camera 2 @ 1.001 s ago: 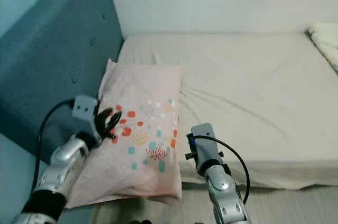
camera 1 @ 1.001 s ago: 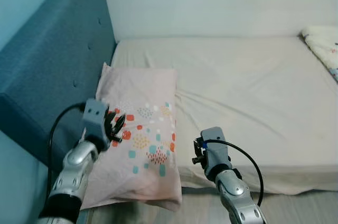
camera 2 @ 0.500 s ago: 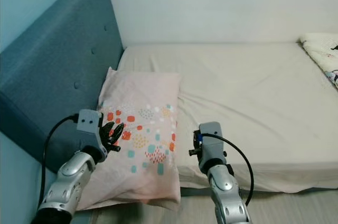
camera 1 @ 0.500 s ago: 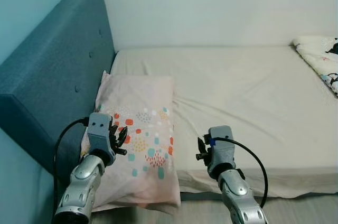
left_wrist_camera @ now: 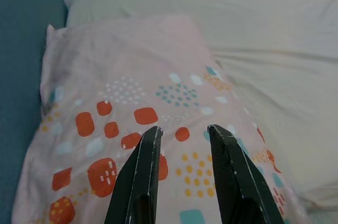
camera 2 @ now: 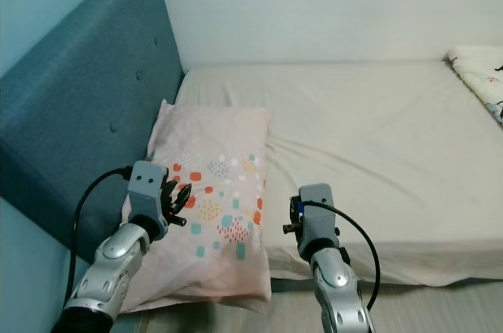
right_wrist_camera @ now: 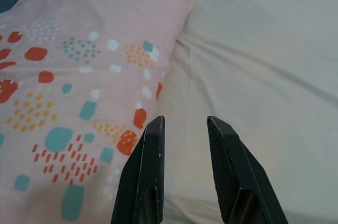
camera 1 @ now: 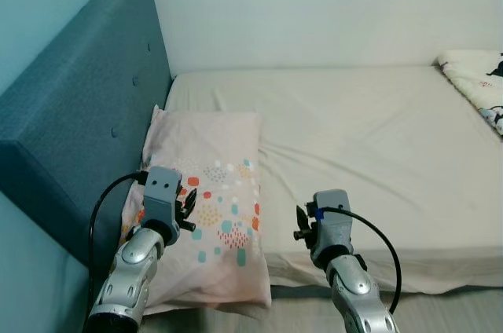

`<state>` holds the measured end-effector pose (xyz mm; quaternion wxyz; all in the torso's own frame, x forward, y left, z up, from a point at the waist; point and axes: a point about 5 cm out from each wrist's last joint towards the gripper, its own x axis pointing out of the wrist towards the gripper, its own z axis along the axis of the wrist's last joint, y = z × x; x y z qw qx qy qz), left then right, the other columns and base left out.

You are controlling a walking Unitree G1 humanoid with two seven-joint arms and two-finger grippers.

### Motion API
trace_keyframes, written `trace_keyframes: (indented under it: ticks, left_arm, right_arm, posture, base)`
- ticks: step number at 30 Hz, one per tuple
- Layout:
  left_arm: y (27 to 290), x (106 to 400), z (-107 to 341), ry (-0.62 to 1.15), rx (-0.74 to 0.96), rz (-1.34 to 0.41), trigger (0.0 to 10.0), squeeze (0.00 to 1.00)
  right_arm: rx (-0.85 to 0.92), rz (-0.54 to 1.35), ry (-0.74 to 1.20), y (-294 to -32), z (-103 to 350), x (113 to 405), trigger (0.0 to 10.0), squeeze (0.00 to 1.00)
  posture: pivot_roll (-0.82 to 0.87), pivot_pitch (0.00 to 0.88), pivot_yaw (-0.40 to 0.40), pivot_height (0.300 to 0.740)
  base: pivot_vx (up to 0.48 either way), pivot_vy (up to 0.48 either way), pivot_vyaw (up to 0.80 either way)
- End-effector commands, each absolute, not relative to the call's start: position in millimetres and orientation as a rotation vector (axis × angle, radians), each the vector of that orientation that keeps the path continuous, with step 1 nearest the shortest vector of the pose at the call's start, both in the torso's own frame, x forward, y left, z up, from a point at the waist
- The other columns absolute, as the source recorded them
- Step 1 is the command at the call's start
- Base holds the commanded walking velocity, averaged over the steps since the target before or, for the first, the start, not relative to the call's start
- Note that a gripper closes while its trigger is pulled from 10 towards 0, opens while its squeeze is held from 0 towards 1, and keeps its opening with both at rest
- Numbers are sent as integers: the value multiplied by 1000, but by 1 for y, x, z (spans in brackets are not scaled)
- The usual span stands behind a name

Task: Clean up the room

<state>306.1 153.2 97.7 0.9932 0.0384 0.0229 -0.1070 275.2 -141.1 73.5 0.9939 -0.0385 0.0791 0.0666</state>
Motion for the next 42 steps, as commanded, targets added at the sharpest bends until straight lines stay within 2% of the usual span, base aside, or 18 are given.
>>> trace_keyframes:
  ticks: [1, 15, 24, 28, 29, 30, 31, 32, 33, 35, 42]
  left_arm:
    - [153, 302, 94, 74, 89, -235, 10000, 0]
    - [147, 297, 101, 50, 80, -291, 10000, 0]
    - [141, 295, 110, 27, 77, -363, 10000, 0]
    - [140, 292, 120, -6, 53, -445, 10000, 0]
    - [143, 283, 122, -11, 162, -594, 10000, 0]
    - [143, 283, 122, -11, 162, -594, 10000, 0]
    - [152, 270, 117, 35, 299, -768, 0, 0]
    - [152, 270, 117, 35, 299, -768, 0, 0]
    - [159, 259, 111, 87, 392, -886, 0, 0]
    - [180, 244, 96, 235, 489, -1012, 0, 0]
    - [203, 235, 81, 397, 606, -1071, 0, 0]
  right_arm:
    - [-58, 138, 159, -140, 72, 273, 10000, 0]
    - [-56, 150, 157, -138, 72, 272, 10000, 0]
    - [-61, 155, 145, -137, 72, 270, 10000, 0]
    - [-60, 167, 143, -137, 72, 268, 10000, 0]
    - [-62, 184, 144, -138, 72, 266, 10000, 0]
    - [-62, 184, 144, -138, 72, 266, 10000, 0]
    - [-65, 194, 147, -140, 71, 263, 10000, 0]
    - [-65, 194, 147, -140, 71, 263, 10000, 0]
    - [-68, 200, 150, -142, 71, 262, 10000, 0]
    - [-72, 201, 154, -145, 71, 261, 10000, 0]
    - [-77, 206, 152, -146, 72, 261, 10000, 0]
  posture:
    - [-26, 129, 49, 637]
    - [-18, 117, 51, 583]
    - [-16, 120, 54, 583]
    - [-13, 127, 52, 583]
    - [-15, 134, 49, 583]
    - [-15, 134, 49, 583]
    - [-16, 137, 47, 583]
    - [-16, 137, 47, 583]
    - [-17, 140, 45, 583]
    - [-23, 146, 40, 583]
    - [-26, 153, 35, 583]
  base:
    - [0, 0, 0]
    - [0, 0, 0]
    - [0, 0, 0]
    - [0, 0, 0]
    - [0, 0, 0]
    - [0, 0, 0]
    - [0, 0, 0]
    - [0, 0, 0]
    - [0, 0, 0]
    - [0, 0, 0]
    - [0, 0, 0]
